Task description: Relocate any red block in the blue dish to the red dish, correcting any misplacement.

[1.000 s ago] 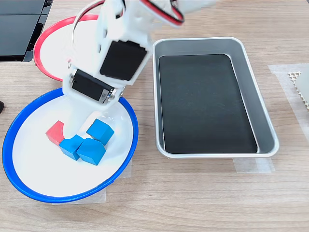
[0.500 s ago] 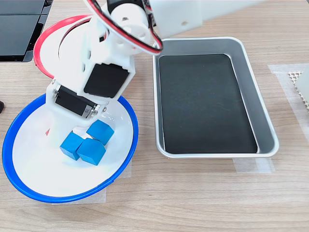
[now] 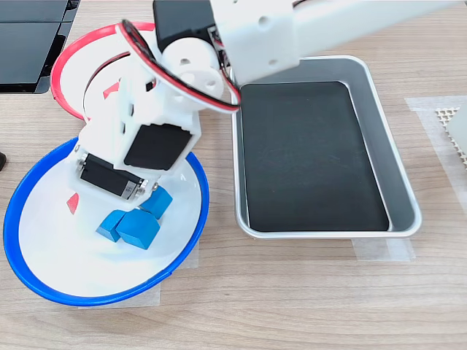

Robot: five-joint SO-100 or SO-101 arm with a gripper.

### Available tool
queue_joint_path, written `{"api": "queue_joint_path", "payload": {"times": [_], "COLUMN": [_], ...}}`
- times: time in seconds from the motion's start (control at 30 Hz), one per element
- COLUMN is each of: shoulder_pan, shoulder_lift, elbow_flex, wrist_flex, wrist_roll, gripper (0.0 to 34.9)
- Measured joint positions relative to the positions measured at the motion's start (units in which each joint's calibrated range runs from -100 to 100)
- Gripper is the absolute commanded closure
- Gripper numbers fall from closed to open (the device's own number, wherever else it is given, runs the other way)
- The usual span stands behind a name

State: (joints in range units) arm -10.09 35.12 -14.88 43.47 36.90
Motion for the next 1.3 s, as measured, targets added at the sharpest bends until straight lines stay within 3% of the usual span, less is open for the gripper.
{"api": "queue_joint_path", "payload": {"times": [0.33, 0.57, 0.73, 1.3], "shoulder_pan": [1.06, 1.59, 1.50, -1.24], "shoulder_lift": [2.81, 2.90, 2.90, -4.09], "elbow_flex": [-2.99, -3.09, -3.09, -0.36], "wrist_flex": [-1.47, -1.96, -1.96, 0.08], "wrist_roll": [0.49, 1.32, 1.51, -0.39], "gripper": [20.1, 31.1, 34.3, 34.5]}}
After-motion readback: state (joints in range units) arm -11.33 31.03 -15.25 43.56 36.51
